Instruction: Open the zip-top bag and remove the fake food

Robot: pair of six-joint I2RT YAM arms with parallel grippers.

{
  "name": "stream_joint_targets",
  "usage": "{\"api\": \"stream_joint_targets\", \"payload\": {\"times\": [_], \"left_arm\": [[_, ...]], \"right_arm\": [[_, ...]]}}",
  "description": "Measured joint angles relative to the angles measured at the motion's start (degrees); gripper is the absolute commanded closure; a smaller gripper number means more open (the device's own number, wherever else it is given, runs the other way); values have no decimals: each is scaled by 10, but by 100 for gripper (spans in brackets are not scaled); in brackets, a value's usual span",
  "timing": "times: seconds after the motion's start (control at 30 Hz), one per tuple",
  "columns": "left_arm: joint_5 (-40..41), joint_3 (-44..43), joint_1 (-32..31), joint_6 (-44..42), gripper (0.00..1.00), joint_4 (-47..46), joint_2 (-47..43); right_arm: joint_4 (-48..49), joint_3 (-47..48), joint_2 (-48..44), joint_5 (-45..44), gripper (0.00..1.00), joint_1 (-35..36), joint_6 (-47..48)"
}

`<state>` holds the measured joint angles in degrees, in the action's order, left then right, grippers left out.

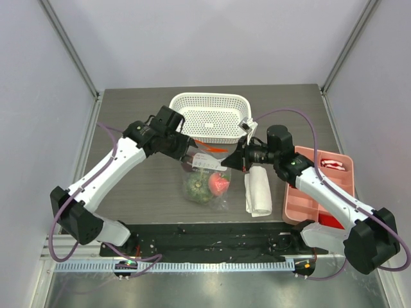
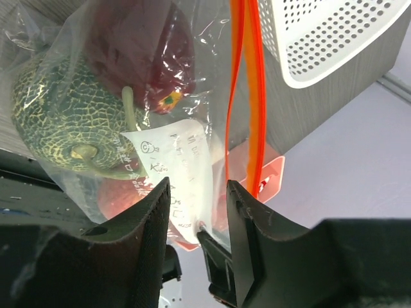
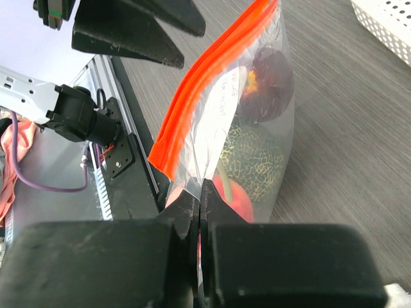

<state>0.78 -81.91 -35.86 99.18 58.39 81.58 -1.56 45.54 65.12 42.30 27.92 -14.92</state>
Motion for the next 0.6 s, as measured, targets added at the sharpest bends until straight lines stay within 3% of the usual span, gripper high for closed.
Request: {"api": "stream_joint_targets", "payload": {"times": [0.6], "left_arm": [[11, 1, 4, 27, 77, -40, 47]], "right_arm": [[-19, 0, -9, -3, 99, 12, 11]]}}
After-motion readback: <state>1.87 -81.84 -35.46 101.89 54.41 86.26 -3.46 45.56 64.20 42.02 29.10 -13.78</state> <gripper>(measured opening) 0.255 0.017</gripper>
